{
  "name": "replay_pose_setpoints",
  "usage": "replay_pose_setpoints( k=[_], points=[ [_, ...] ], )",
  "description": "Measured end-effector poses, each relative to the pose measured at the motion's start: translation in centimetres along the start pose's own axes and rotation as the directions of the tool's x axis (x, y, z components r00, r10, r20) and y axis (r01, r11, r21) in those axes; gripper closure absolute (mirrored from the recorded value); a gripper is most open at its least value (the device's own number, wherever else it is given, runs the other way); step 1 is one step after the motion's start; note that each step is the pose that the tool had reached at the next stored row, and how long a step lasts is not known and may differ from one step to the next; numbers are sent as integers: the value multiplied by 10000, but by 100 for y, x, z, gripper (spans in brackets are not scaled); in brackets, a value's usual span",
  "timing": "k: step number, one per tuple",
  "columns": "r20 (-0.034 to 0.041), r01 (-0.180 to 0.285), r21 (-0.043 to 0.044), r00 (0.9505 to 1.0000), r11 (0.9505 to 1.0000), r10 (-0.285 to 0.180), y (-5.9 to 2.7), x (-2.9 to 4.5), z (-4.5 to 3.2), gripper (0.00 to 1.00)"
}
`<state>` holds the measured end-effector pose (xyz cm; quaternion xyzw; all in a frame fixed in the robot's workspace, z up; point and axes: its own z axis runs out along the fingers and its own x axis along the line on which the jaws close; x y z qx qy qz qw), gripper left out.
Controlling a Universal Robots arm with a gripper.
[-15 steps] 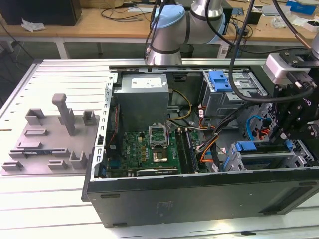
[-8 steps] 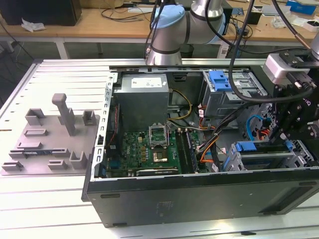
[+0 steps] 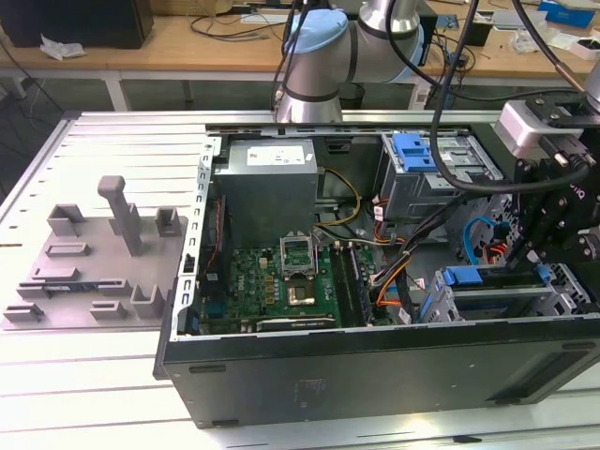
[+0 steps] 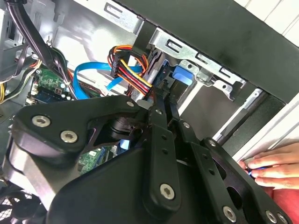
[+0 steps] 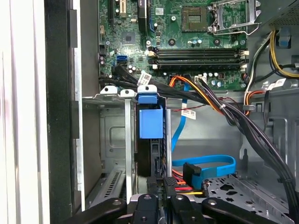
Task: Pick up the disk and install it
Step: 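Insert the first disk wire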
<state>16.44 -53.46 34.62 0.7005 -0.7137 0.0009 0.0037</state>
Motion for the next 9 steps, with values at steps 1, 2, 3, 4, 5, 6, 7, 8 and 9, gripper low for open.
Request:
replay_pose_setpoints(
  k=[1,2,3,4,5,6,7,8,9],
  points=[
    [0,0,0,10000,10000,0,0,0,-11,83],
    [1,1,0,10000,10000,-1,0,0,-13,83],
    [1,0,0,10000,10000,0,0,0,-14,83],
    [-1,0,0,10000,10000,0,0,0,-15,83],
    [-1,0,1,10000,10000,0,0,0,-16,83],
    [-2,0,0,10000,10000,0,0,0,-16,83],
    [-2,0,0,10000,10000,0,0,0,-16,83],
    [-3,0,1,10000,10000,0,0,0,-16,83],
    [-5,0,1,10000,10000,0,0,0,-14,83]
  ],
)
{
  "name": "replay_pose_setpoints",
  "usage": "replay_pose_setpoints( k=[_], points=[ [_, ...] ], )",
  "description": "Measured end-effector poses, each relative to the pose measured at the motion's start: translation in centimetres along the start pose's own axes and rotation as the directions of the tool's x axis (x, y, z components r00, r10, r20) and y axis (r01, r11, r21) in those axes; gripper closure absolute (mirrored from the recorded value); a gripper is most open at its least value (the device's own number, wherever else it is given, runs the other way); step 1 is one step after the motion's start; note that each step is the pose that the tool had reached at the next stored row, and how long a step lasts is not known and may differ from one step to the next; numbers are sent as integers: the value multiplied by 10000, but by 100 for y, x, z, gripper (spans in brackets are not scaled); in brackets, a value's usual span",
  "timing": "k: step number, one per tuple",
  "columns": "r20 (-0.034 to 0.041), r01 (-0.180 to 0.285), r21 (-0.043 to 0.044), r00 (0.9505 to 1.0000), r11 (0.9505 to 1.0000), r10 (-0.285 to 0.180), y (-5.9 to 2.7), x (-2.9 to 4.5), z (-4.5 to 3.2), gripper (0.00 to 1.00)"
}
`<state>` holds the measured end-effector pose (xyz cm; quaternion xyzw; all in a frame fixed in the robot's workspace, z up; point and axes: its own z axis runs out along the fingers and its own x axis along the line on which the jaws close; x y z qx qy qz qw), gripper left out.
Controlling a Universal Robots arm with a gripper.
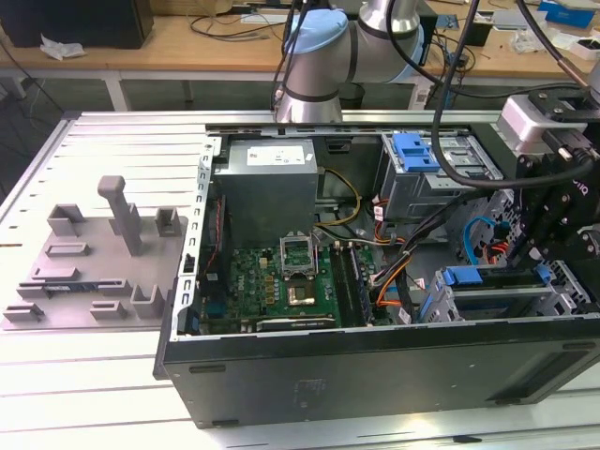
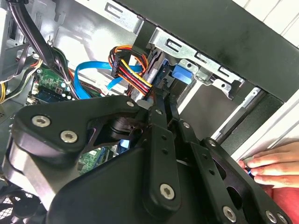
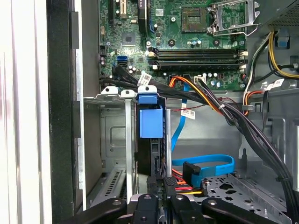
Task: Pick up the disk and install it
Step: 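Insert the first disk wire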
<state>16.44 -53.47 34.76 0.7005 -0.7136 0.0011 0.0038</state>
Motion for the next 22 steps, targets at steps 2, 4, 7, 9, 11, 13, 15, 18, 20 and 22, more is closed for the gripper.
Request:
replay_pose_setpoints(
  k=[2,4,7,9,11,13,15,18,20,22],
  points=[
    [3,1,0,10000,10000,-1,0,0,12,83],
    [3,0,0,10000,10000,0,0,0,18,83],
    [3,0,0,10000,10000,0,0,0,29,83],
    [2,-2,0,10000,10000,2,-2,0,33,83],
    [4,-1,0,10000,10000,1,-5,-1,38,83],
    [2,0,0,10000,10000,0,-6,-1,47,83],
    [1,0,0,10000,10000,0,-6,-1,57,83],
    [1,0,0,10000,10000,0,-6,-1,63,83],
    [-1,0,0,10000,10000,0,-6,-1,67,83],
    [1,0,0,10000,10000,0,-6,-1,69,83]
  ],
)
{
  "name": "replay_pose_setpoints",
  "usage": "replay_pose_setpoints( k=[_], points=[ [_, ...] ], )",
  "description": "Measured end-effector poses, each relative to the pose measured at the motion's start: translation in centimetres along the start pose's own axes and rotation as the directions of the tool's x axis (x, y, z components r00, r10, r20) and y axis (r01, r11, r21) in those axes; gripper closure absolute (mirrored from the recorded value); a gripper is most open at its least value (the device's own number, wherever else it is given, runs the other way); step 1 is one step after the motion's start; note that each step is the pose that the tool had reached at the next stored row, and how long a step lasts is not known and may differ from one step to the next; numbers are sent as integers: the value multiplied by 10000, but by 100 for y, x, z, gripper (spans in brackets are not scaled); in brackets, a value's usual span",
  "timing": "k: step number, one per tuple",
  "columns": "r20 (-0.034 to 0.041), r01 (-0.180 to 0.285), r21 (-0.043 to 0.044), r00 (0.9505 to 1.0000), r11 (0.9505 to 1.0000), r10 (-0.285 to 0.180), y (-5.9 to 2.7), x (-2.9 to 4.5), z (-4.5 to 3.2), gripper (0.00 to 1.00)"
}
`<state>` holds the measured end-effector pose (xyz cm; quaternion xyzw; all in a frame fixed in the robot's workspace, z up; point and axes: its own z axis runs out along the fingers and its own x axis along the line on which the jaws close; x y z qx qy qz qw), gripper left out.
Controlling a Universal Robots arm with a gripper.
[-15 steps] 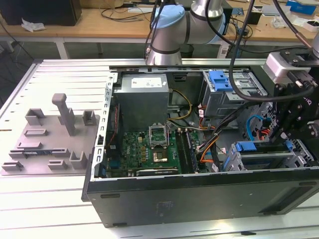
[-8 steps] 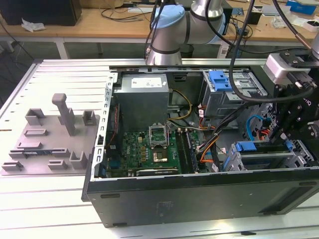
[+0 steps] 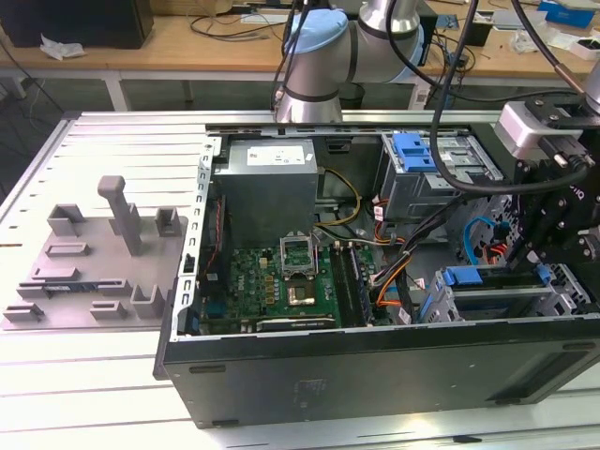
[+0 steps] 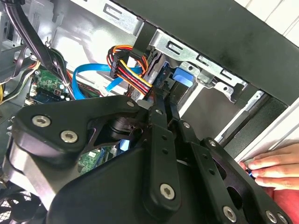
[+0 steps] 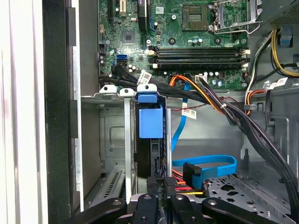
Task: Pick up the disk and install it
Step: 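Insert the first disk wire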
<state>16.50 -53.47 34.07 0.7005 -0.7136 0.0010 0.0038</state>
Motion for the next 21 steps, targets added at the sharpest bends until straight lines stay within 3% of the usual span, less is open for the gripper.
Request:
replay_pose_setpoints(
  k=[10,21],
  points=[
    [5,0,0,10000,10000,0,0,0,-67,83],
    [-1,0,1,10000,10000,0,-1,-12,-69,83]
  ],
)
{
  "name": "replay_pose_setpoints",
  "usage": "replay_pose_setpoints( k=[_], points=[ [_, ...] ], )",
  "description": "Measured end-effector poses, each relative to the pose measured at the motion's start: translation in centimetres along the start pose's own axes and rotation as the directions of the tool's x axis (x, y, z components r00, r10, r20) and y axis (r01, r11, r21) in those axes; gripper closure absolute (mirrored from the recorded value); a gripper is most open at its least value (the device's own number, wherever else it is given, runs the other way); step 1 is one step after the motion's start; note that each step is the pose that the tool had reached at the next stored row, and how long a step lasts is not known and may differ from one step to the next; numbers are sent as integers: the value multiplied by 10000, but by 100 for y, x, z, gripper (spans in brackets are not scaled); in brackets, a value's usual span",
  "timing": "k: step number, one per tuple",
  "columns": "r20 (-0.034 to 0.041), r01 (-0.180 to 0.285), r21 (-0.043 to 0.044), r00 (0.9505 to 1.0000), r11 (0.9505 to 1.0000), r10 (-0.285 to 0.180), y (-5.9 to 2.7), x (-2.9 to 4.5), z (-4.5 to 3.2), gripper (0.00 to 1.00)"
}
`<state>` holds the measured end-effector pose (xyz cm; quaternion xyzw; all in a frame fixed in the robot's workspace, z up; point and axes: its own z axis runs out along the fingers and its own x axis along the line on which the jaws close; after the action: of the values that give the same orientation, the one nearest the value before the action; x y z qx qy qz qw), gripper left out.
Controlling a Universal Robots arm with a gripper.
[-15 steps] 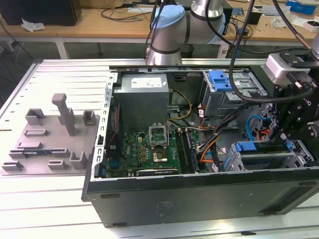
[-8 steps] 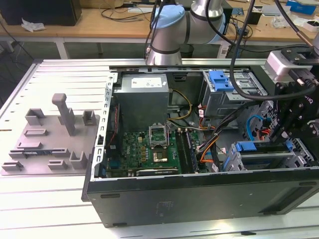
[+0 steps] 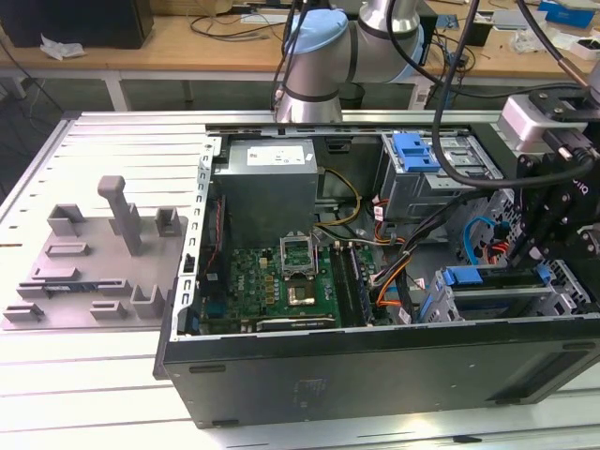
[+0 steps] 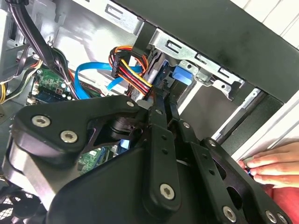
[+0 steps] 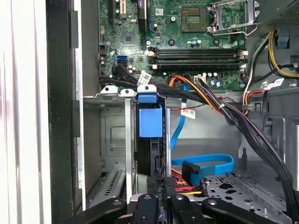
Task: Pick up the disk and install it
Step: 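Insert the first disk wire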
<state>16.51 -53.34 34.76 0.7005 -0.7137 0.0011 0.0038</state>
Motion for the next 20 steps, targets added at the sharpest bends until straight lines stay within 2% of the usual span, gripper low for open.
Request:
replay_pose_setpoints(
  k=[20],
  points=[
    [-1,1,0,10000,10000,-1,0,-5,46,83]
  ],
)
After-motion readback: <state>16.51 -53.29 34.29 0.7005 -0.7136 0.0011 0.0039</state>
